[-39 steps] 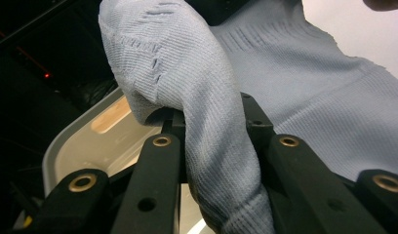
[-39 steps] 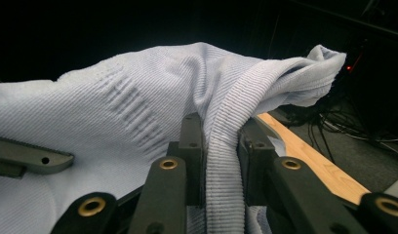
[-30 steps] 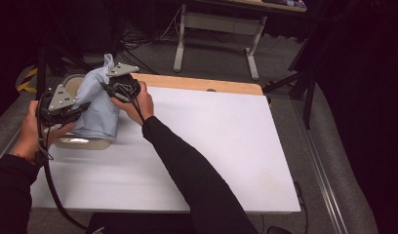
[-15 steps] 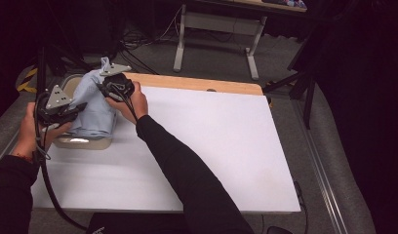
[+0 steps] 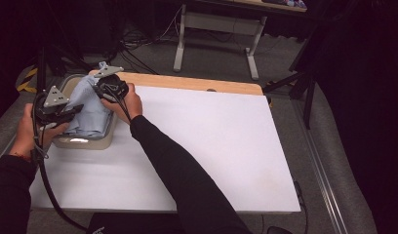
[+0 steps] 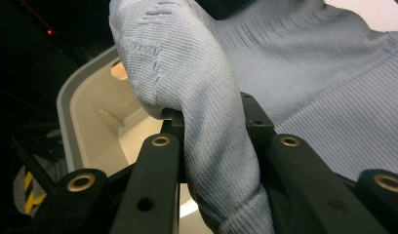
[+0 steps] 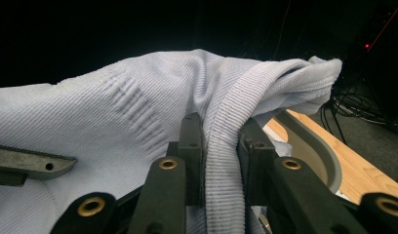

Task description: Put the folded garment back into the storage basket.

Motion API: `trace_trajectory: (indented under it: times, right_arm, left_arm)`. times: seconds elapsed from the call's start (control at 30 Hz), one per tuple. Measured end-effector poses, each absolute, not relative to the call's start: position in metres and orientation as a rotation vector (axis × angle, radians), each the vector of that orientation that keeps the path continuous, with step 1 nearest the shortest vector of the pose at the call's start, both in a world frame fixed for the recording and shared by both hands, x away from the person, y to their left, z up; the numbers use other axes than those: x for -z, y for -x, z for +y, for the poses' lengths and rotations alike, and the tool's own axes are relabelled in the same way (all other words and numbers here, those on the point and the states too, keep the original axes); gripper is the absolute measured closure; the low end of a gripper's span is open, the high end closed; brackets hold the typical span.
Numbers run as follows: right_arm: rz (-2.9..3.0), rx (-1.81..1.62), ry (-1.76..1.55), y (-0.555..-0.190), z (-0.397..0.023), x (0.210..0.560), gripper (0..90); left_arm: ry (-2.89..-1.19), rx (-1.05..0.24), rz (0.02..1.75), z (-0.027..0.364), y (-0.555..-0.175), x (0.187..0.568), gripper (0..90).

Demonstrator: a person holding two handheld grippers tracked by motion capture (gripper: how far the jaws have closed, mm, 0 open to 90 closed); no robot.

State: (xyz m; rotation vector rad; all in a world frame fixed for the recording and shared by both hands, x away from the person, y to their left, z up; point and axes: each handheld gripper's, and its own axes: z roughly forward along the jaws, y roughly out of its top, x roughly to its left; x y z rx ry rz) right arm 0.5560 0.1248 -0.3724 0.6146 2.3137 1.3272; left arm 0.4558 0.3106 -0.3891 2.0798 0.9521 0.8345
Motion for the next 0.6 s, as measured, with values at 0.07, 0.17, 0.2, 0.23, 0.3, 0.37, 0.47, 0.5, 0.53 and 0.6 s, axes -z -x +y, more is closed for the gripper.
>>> trace_trajectory:
  times: [0.07, 0.17, 0.2, 0.23, 0.3, 0.37, 0.47, 0.5, 0.53, 0.6]
  right_arm:
    - [2.318, -1.328, -0.617, -0.557, 0.125, 0.374, 75.2]
    - [2.321, -1.319, -0.619, -0.559, 0.127, 0.374, 75.2]
    - [2.321, -1.317, -0.618, -0.559, 0.128, 0.375, 75.2]
    - [2.322, -1.318, -0.621, -0.559, 0.128, 0.376, 75.2]
    - [2.330, -1.324, -0.630, -0.559, 0.129, 0.378, 75.1]
    - [2.334, -1.323, -0.628, -0.559, 0.131, 0.380, 75.0]
    - [2.340, -1.316, -0.625, -0.558, 0.133, 0.382, 74.9]
    - [2.344, -1.314, -0.624, -0.557, 0.134, 0.383, 74.7]
    - [2.346, -1.311, -0.622, -0.557, 0.134, 0.384, 74.7]
    - [2.355, -1.313, -0.626, -0.557, 0.134, 0.386, 74.5]
  left_arm:
    - [-2.080, -0.831, 0.956, 0.311, -0.457, 0.390, 74.0]
    - [-2.086, -0.830, 0.964, 0.312, -0.458, 0.391, 73.9]
    - [-2.087, -0.828, 0.962, 0.313, -0.459, 0.391, 73.9]
    - [-2.091, -0.825, 0.968, 0.313, -0.458, 0.392, 73.9]
    - [-2.122, -0.836, 0.970, 0.312, -0.458, 0.392, 73.6]
    - [-2.133, -0.829, 0.972, 0.313, -0.458, 0.393, 73.4]
    - [-2.133, -0.832, 0.985, 0.314, -0.457, 0.394, 73.3]
    - [-2.138, -0.822, 0.988, 0.315, -0.457, 0.395, 73.2]
    - [-2.142, -0.826, 0.984, 0.315, -0.457, 0.395, 73.1]
    - [-2.153, -0.837, 0.995, 0.315, -0.457, 0.396, 72.9]
